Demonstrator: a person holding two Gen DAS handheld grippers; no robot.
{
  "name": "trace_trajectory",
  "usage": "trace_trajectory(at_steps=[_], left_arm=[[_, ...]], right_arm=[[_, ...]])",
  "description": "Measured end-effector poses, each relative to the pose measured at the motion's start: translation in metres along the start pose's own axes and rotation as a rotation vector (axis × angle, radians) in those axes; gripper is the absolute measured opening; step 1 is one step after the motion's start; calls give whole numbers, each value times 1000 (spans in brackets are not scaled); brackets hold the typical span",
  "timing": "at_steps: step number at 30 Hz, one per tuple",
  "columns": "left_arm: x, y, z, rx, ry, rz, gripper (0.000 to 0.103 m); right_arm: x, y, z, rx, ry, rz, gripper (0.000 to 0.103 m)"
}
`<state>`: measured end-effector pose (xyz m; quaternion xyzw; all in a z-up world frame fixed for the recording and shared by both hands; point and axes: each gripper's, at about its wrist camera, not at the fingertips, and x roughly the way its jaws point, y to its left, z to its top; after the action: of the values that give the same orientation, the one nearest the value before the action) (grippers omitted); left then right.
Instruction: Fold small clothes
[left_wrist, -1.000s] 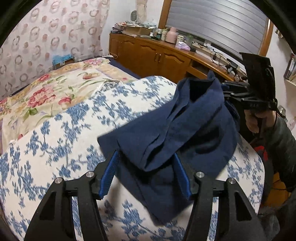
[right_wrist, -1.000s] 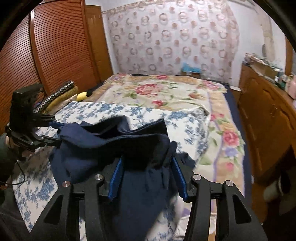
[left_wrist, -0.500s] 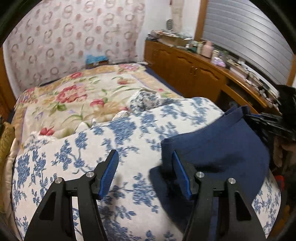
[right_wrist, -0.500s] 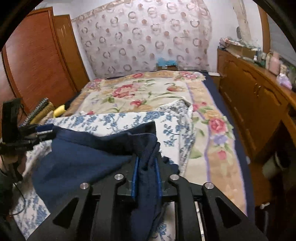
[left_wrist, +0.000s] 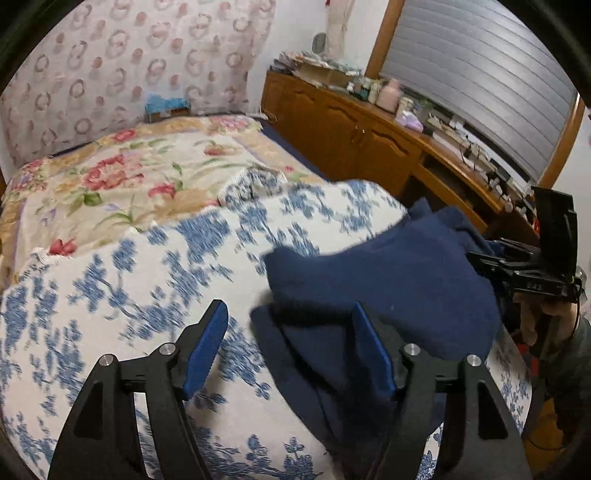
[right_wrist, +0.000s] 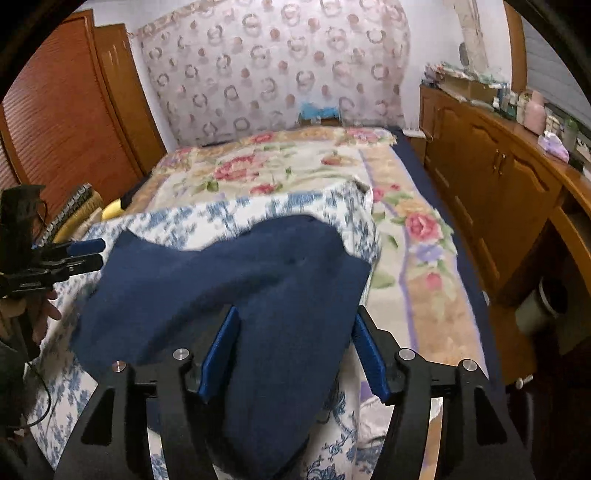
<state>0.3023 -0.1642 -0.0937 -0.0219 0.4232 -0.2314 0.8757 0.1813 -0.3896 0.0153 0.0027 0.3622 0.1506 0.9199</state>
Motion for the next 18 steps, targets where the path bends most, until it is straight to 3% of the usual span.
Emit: trace_trajectory(at_steps=[5, 12, 14, 16, 18], left_arm=[[18, 3, -7, -51, 71, -42, 71], [16, 2, -7, -79, 65, -107, 71], [17, 0, -7, -75, 64, -123, 69], [17, 0, -8, -74, 54, -130, 63], [15, 4, -8, -88, 51, -149, 37]], right_arm=[[15, -6, 8, 53, 46, 2, 69], [25, -5, 14, 68, 47, 48, 69], [30, -5, 14, 65, 50, 64, 63], [33, -4, 14, 57, 54, 79, 56], [38, -4, 12, 57, 59, 101, 48]])
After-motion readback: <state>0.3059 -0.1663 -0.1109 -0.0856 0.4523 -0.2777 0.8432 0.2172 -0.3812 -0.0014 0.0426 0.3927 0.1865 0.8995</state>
